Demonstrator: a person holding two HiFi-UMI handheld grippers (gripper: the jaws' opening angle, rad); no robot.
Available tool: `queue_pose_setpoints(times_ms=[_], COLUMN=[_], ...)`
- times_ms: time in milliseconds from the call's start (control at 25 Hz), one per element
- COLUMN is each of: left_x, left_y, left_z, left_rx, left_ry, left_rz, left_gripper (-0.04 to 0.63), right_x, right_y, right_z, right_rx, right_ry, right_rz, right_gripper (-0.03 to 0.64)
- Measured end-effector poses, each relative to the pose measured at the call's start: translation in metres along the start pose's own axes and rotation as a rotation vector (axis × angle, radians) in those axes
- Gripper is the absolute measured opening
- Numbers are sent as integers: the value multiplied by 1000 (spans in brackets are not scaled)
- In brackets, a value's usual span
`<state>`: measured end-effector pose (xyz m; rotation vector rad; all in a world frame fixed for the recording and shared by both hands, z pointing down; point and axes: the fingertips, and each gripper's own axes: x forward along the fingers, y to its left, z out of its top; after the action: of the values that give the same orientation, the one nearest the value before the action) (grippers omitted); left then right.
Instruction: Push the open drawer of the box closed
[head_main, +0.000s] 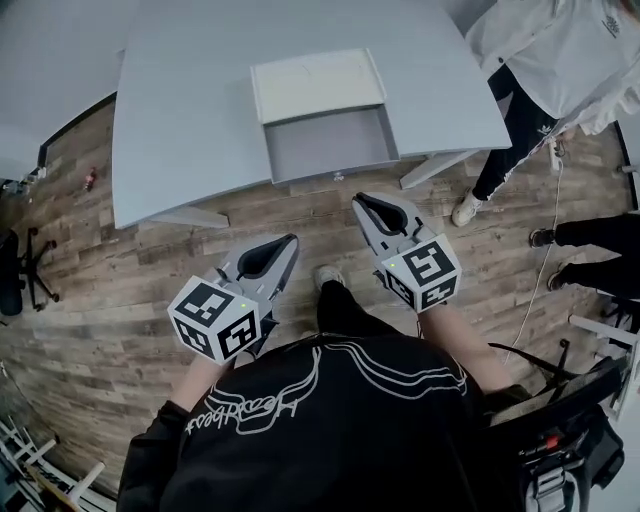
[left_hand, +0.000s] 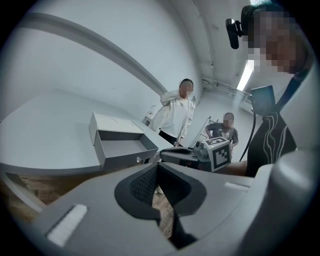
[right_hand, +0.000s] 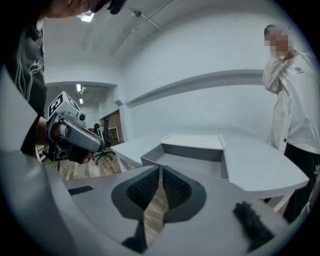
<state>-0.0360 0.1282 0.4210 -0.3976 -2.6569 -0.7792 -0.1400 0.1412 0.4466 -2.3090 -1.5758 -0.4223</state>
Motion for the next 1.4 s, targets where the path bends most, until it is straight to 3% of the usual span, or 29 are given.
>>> queue_pose_setpoints(times_ms=[200,400,1400], left_x=[18,21,25], left_y=[38,44,65], left_z=[-4,-7,-8], left_rx=[-44,-66,-127], left_ry=[23,29,18], left_rz=[18,23,27], left_gripper=[6,6,6], right_x=[52,65,72], right_y=[-25,-29,-40], right_z=[-29,-42,-31], right_rx=[2,-15,-23], right_ry=[83,131,84], right_rz=[-8,-11,-46], right_gripper=[42,63,61])
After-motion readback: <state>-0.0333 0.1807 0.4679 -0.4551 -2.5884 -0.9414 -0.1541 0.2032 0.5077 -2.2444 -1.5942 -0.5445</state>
